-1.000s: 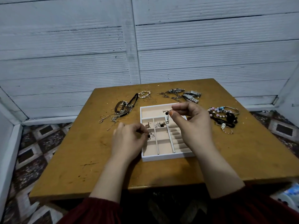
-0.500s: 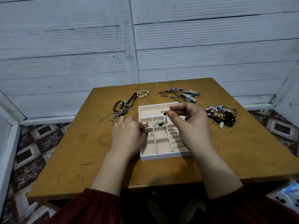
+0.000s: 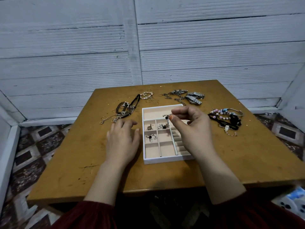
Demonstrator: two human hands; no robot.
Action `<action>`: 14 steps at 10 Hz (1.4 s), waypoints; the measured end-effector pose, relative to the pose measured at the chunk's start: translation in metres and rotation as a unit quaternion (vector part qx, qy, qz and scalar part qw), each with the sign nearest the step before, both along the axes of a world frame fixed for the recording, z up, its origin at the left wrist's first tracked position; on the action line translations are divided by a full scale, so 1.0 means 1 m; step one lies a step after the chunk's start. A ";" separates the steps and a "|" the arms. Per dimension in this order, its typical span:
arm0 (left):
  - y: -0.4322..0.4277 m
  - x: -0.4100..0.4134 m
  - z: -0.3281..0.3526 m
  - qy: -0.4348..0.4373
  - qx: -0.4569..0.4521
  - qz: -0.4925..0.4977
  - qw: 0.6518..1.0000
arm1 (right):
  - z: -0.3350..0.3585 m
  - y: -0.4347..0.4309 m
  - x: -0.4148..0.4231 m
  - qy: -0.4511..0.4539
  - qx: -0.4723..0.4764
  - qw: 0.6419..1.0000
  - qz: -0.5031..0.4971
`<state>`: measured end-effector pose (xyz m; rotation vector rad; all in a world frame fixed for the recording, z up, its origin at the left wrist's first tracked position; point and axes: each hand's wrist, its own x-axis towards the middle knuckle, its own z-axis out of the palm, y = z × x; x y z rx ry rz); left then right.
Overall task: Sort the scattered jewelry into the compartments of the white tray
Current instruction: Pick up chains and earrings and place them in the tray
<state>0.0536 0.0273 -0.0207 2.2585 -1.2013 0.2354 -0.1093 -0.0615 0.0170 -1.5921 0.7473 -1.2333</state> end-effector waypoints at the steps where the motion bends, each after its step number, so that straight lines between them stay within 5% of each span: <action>1: 0.011 0.009 -0.012 0.008 0.045 0.015 0.999 | -0.002 0.000 0.001 0.007 0.001 1.000 0.003; 5: 0.024 0.015 -0.021 0.013 0.202 -0.009 0.979 | -0.011 0.007 0.016 0.026 0.032 0.999 0.034; 10: 0.025 0.016 -0.020 0.023 0.198 -0.011 0.980 | -0.030 0.012 0.029 0.124 0.051 0.990 0.053; 14: 0.025 0.016 -0.019 0.022 0.195 -0.011 0.980 | -0.022 0.011 0.038 0.372 -0.138 0.918 0.003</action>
